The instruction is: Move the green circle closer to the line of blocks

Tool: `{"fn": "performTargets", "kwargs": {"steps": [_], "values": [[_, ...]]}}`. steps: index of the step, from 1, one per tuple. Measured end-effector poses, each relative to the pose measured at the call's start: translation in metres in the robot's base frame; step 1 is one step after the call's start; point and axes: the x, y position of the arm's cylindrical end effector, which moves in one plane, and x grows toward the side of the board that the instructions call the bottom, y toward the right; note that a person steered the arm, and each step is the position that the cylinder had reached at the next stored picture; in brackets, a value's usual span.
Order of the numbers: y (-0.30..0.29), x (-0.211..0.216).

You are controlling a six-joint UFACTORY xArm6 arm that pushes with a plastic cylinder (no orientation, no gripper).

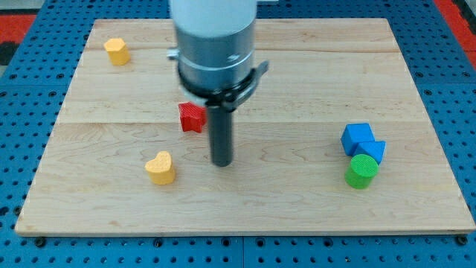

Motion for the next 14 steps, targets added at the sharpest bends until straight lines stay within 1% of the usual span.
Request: {"fn": "performTargets", "kwargs": {"steps": [1, 2, 3, 4, 5, 6, 7, 8, 9, 10, 11, 12, 13, 14], "values": [[-0.051, -0.038], [-0.035, -0.06], [-0.001, -0.063], [0.064, 0.01], [0.18, 0.088], [0.26, 0.073], [0.227, 0.031], [0.117, 0.031], [0.116, 0.039], [0.187, 0.083], [0.205, 0.041], [0.17, 0.011], [0.155, -0.022], [0.136, -0.038]]}}
